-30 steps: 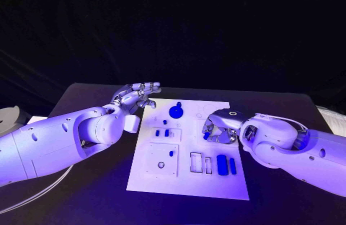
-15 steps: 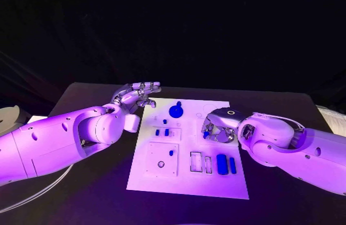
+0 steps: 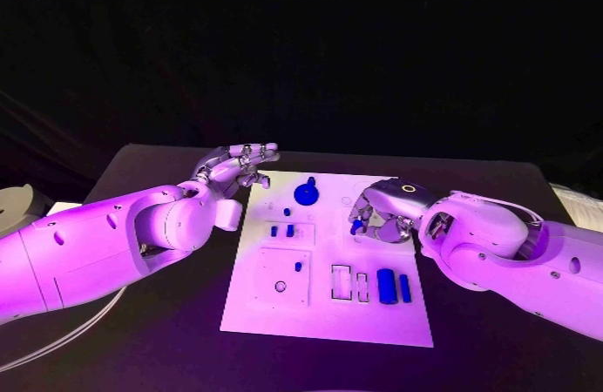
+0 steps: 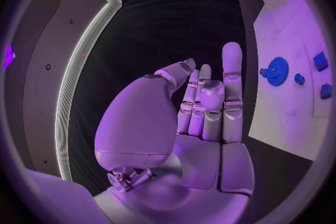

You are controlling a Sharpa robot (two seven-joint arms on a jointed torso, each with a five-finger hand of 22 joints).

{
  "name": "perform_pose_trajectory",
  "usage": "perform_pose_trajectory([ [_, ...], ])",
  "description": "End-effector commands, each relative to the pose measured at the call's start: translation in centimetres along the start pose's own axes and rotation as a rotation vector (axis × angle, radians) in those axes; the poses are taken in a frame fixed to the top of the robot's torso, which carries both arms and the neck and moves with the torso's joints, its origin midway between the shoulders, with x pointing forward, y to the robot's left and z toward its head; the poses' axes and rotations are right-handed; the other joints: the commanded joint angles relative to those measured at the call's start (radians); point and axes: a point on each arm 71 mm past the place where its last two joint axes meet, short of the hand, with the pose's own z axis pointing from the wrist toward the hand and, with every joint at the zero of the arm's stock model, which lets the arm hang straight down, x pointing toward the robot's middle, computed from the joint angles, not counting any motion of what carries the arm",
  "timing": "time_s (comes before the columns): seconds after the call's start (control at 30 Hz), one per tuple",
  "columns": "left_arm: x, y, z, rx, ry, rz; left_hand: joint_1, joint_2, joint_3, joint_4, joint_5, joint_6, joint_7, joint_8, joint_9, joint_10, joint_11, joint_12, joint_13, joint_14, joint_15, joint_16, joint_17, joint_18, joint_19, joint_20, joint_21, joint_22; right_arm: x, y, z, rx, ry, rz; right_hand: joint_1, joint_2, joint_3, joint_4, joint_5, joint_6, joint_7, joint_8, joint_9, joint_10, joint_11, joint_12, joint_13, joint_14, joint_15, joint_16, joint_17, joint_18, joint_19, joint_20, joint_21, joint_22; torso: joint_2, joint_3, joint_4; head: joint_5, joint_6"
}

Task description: Assemble the parts on the task board

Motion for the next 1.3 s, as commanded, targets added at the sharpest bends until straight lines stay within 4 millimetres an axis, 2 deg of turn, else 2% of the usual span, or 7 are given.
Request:
perform_pose_trajectory([
  [0.03, 0.3, 0.0, 0.0, -0.002, 0.025, -0.013, -0.010, 0.003, -0.009, 0.000, -0.006, -0.006, 0.001, 0.005, -0.001, -0.010, 0.000, 0.004, -0.002, -0.010, 0.000, -0.004, -0.002, 0.017, -0.005, 0.001, -0.005, -0.002, -0.5, 1.0, -0.1, -0.028, -0.031, 0.071, 0.006, 0.008, 0.007, -0.001, -0.001, 0.014, -0.007, 0.002, 0.005, 0.002, 0.002, -0.007, -0.002, 0.051, -0.006, 0.007, 0.002, 0.008, 0.000, -0.006, 0.005, 0.002, 0.001, -0.0004, 0.0010, -0.001, 0.000],
  [0.23, 0.4, 0.1, 0.1, -0.005, 0.030, -0.014, -0.010, 0.003, -0.009, -0.001, -0.006, -0.006, 0.001, 0.005, -0.001, -0.010, 0.000, 0.004, -0.002, -0.009, 0.000, -0.003, -0.001, 0.017, -0.005, 0.001, -0.006, -0.002, 0.0, 4.1, 0.4, -0.119, -0.029, 0.120, 0.006, 0.004, 0.010, -0.003, -0.001, 0.013, -0.004, 0.000, 0.005, 0.000, 0.003, -0.013, -0.002, 0.051, -0.005, 0.007, 0.002, 0.008, 0.000, -0.007, 0.005, 0.002, 0.000, -0.0005, 0.0012, 0.005, -0.004],
  [0.37, 0.5, 0.1, 0.1, -0.006, 0.032, -0.015, -0.010, 0.003, -0.009, -0.001, -0.007, -0.007, 0.001, 0.005, -0.001, -0.011, 0.000, 0.004, -0.002, -0.009, 0.000, -0.003, -0.001, 0.017, -0.005, 0.002, -0.006, -0.002, 1.2, 6.7, 0.9, -0.193, -0.018, 0.152, 0.007, 0.003, 0.013, -0.006, -0.001, 0.011, -0.002, -0.002, 0.005, -0.001, 0.005, -0.017, -0.003, 0.051, -0.004, 0.007, 0.002, 0.008, 0.000, -0.007, 0.004, 0.000, 0.000, -0.0006, -0.0004, 0.012, -0.006],
  [0.5, 0.6, 0.1, 0.1, -0.007, 0.034, -0.016, -0.010, 0.003, -0.009, -0.001, -0.007, -0.007, 0.001, 0.005, -0.001, -0.011, 0.000, 0.004, -0.002, -0.009, 0.000, -0.003, -0.001, 0.017, -0.005, 0.002, -0.006, -0.002, 2.3, 8.7, 1.5, -0.249, -0.006, 0.162, 0.007, 0.002, 0.015, -0.007, -0.001, 0.010, -0.001, -0.004, 0.005, -0.002, 0.006, -0.020, -0.003, 0.051, -0.003, 0.007, 0.001, 0.009, -0.001, -0.007, 0.003, -0.001, 0.001, -0.0013, 0.0029, 0.019, -0.012],
  [0.6, 0.7, 0.1, 0.1, -0.008, 0.038, -0.017, -0.010, 0.004, -0.010, -0.001, -0.007, -0.008, 0.002, 0.005, -0.001, -0.013, 0.001, 0.005, -0.002, -0.010, 0.000, -0.004, -0.002, 0.017, -0.005, 0.002, -0.006, -0.002, 3.2, 9.8, 2.0, -0.279, 0.007, 0.166, 0.006, 0.002, 0.015, -0.007, -0.001, 0.009, -0.001, -0.004, 0.005, -0.002, 0.006, -0.020, -0.003, 0.050, -0.003, 0.006, 0.000, 0.009, -0.001, -0.007, 0.003, -0.001, 0.001, -0.0017, 0.0019, 0.022, -0.013],
  [0.9, 0.8, 0.1, 0.1, -0.009, 0.040, -0.017, -0.010, 0.004, -0.010, -0.001, -0.007, -0.008, 0.002, 0.005, -0.001, -0.013, 0.001, 0.005, -0.002, -0.010, 0.000, -0.004, -0.002, 0.017, -0.005, 0.002, -0.006, -0.002, 5.8, 11.2, 3.0, -0.303, 0.063, 0.179, 0.007, 0.002, 0.018, -0.010, -0.001, 0.008, 0.001, -0.006, 0.005, -0.003, 0.007, -0.024, -0.003, 0.050, -0.002, 0.006, -0.001, 0.009, -0.002, -0.006, 0.002, -0.002, 0.002, 0.0000, -0.0003, 0.037, -0.021],
  [1.3, 0.9, 0.2, 0.2, -0.011, 0.043, -0.017, -0.009, 0.004, -0.010, -0.002, -0.007, -0.009, 0.002, 0.006, -0.001, -0.014, 0.001, 0.005, -0.002, -0.010, 0.000, -0.003, -0.002, 0.017, -0.005, 0.002, -0.006, -0.002, 7.3, 11.5, 3.8, -0.292, 0.114, 0.169, 0.007, 0.001, 0.019, -0.011, -0.001, 0.008, 0.002, -0.007, 0.005, -0.003, 0.008, -0.025, -0.003, 0.050, -0.002, 0.005, -0.002, 0.009, -0.003, -0.006, 0.001, -0.004, 0.002, -0.0004, 0.0004, 0.040, -0.027],
])
